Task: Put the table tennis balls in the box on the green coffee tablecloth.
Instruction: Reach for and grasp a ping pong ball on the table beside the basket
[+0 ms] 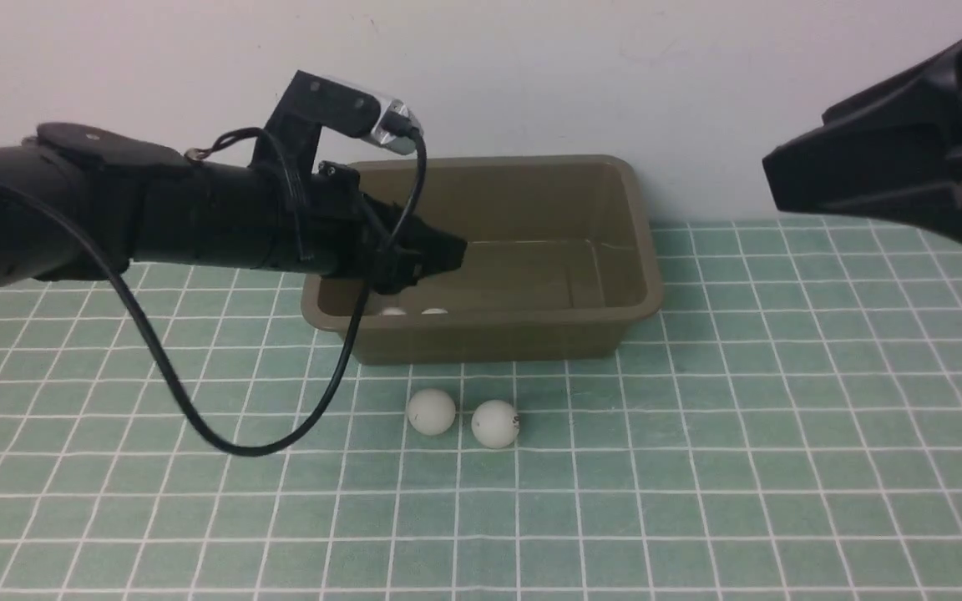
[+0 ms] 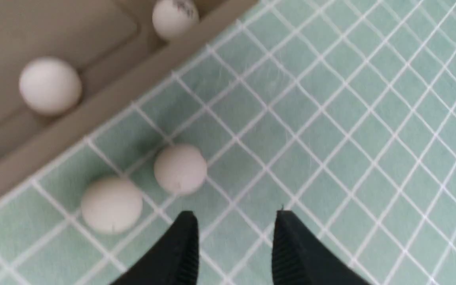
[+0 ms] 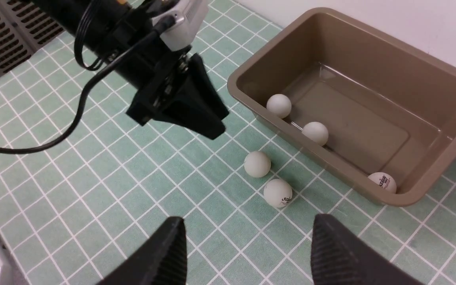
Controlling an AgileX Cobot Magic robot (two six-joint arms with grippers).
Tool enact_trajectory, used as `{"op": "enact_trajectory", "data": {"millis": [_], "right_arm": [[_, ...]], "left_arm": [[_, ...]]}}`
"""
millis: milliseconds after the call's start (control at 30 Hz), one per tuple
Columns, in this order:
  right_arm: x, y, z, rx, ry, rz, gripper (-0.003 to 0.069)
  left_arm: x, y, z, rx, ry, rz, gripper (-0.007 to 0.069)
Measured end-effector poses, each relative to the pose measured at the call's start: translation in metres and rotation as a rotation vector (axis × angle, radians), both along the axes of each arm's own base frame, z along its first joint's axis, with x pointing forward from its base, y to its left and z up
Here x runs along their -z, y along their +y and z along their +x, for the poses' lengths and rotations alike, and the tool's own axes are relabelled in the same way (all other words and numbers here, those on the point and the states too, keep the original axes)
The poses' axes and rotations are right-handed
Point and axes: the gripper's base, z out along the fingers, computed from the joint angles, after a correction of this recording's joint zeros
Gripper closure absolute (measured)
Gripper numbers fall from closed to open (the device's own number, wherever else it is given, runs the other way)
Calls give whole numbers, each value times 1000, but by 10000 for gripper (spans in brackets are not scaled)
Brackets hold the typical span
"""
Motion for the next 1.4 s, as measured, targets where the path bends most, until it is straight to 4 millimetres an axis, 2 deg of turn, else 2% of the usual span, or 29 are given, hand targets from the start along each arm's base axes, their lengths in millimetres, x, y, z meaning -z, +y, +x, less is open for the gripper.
{"op": "enact_trajectory", "data": {"millis": [167,233,367,467,600,733,900,1200,1400], "right_arm": [[0,0,0,-1,2,-2,270],[0,0,0,-1,2,-2,270],[0,0,0,-10,-7,-10,270],[0,0,0,-14,-11,-13,270],[0,0,0,-14,-10,-14,270],[0,0,0,-14,-10,-14,270],[0,0,0,-14,-10,-14,270],[0,0,0,-15,-9,-15,270],[0,0,0,-15,-9,-15,270]], "left_arm": [[1,4,-17,21,110,40,461],[4,6,-32,20,152,37,484],[11,13,-64,-2,178,49,503],[13,18,-73,-37,115,65,503],[18,21,-67,-107,33,62,503],[26,20,-52,-174,-19,30,499],[42,16,-38,-192,-27,-2,454],[82,9,-16,-173,-22,-39,227],[97,6,-7,-198,-37,-59,127]]}}
